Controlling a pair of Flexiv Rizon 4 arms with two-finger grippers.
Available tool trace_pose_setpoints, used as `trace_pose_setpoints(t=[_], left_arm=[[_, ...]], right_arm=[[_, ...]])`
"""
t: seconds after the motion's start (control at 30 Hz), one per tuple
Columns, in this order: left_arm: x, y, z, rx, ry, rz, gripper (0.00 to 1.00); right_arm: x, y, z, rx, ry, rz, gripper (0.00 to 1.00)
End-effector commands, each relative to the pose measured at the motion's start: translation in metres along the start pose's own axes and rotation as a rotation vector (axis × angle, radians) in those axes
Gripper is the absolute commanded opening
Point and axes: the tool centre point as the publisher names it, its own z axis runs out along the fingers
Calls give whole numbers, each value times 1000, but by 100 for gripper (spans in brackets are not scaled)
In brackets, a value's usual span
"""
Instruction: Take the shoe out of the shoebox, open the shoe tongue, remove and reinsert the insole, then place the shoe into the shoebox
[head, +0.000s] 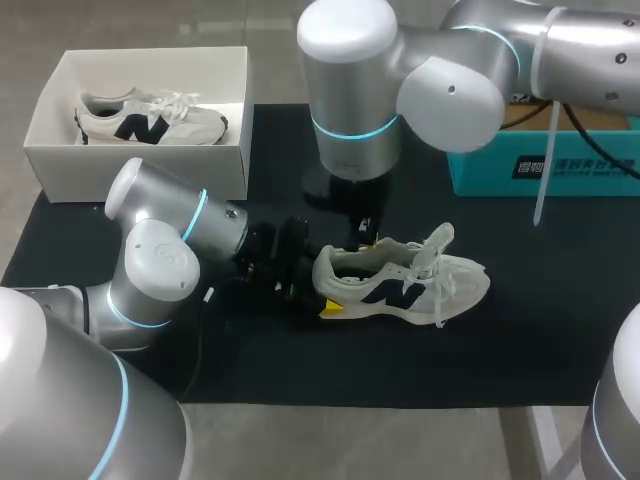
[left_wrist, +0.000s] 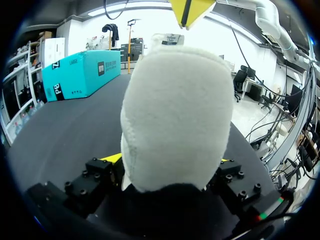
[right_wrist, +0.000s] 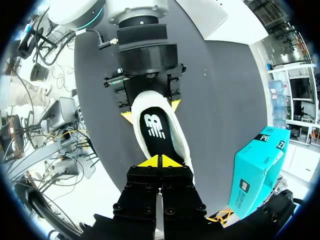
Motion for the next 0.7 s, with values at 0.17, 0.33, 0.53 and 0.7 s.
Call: trace_pose_setpoints(t=[0.17,0.33,0.53,0.7], left_arm=[[-1,2,1,1,2,0,0],[-1,2,1,1,2,0,0],[-1,2,1,1,2,0,0],[-1,2,1,1,2,0,0]], right_arm=[[1,0,13,-31,-6,-185,0],[-4,-2,28,-7,-32,-244,0],[-16,-12,43,56,-76,-181,0],[-27,-15,51,68,-101,-170,0]])
